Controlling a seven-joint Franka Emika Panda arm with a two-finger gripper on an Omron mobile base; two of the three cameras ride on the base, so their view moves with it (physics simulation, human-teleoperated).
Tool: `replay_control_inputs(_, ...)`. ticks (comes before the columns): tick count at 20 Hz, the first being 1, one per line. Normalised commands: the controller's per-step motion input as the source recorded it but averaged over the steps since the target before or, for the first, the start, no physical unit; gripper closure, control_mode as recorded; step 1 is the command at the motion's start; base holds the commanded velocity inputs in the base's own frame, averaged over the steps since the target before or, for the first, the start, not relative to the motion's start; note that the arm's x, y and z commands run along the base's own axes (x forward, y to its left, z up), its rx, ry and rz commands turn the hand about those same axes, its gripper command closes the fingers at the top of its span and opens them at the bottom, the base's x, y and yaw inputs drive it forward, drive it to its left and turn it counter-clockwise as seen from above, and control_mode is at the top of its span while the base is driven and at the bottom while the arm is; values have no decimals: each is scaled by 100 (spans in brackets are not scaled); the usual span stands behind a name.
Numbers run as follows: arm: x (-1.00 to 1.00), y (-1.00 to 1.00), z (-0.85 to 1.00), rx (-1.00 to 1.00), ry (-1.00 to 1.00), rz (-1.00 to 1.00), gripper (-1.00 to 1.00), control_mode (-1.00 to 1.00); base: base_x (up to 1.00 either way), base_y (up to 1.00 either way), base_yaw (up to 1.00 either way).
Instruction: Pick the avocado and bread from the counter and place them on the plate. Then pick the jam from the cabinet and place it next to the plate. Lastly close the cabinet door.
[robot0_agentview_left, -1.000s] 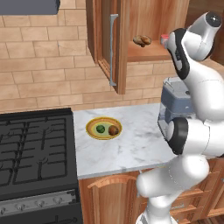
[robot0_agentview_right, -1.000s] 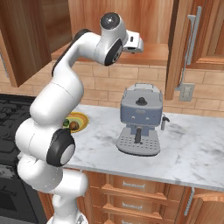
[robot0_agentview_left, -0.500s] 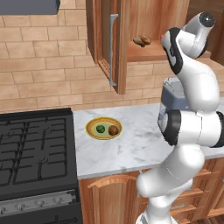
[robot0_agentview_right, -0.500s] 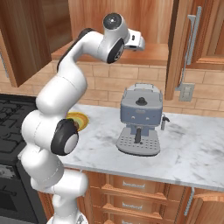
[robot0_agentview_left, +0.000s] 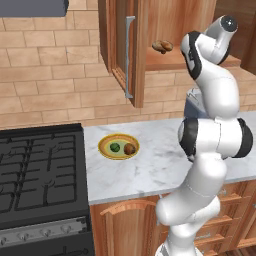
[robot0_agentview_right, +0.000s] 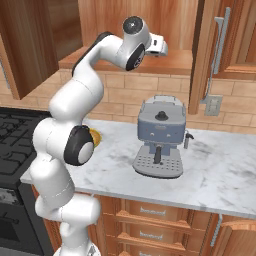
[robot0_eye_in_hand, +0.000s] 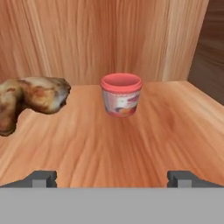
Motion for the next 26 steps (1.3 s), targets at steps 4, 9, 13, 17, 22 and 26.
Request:
replay_control_inputs(4,36,-10,0,0,0,0,-100,-100,0,0,0)
replay_control_inputs(9,34,-10,0,0,0,0,-100,-100,0,0,0)
replay_control_inputs(13,36,-7,0,0,0,0,-100,-100,0,0,0)
replay_control_inputs(17,33,-4,0,0,0,0,-100,-100,0,0,0)
replay_control_inputs(22,30,-4,0,0,0,0,-100,-100,0,0,0)
replay_control_inputs(26,32,-5,0,0,0,0,-100,-100,0,0,0)
